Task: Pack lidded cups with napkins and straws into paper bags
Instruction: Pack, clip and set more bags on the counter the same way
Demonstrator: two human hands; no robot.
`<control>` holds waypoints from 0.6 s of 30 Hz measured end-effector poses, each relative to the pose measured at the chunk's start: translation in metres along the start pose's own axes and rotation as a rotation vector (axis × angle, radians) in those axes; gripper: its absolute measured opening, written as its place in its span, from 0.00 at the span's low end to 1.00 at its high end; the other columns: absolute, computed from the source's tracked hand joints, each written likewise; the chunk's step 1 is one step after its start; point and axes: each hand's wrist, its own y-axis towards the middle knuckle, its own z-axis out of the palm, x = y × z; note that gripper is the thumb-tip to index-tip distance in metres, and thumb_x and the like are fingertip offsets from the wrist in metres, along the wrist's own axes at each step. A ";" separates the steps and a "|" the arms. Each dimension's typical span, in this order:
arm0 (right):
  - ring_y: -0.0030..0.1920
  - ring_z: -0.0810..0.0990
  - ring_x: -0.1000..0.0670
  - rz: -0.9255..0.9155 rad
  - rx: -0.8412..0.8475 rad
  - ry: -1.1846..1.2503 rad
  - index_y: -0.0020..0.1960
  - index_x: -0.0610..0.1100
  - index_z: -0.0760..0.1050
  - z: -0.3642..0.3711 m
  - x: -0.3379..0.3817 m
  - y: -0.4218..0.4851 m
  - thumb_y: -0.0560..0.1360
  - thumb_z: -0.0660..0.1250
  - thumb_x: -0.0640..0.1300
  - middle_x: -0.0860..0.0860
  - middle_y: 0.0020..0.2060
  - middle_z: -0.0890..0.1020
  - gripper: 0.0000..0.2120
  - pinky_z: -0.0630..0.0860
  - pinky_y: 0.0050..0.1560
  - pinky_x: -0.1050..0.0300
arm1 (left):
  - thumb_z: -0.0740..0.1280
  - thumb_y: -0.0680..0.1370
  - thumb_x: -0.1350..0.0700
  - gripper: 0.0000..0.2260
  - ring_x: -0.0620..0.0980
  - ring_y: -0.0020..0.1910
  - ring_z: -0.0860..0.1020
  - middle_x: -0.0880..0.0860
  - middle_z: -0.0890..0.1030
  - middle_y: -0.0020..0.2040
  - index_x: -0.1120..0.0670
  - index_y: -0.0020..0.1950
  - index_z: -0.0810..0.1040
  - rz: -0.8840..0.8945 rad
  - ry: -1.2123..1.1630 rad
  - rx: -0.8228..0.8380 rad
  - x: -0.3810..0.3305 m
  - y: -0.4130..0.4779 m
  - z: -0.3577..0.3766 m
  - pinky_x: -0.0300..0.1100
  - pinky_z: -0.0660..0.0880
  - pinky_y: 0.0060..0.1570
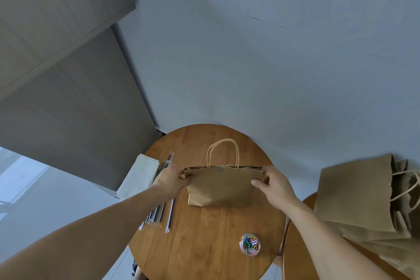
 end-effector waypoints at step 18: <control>0.29 0.80 0.52 -0.094 -0.393 0.561 0.48 0.55 0.73 -0.027 0.134 -0.035 0.81 0.64 0.49 0.52 0.28 0.80 0.03 0.73 0.34 0.55 | 0.66 0.81 0.56 0.06 0.39 0.36 0.81 0.42 0.84 0.37 0.46 0.49 0.81 0.203 -0.460 -0.274 -0.036 -0.090 -0.105 0.31 0.73 0.37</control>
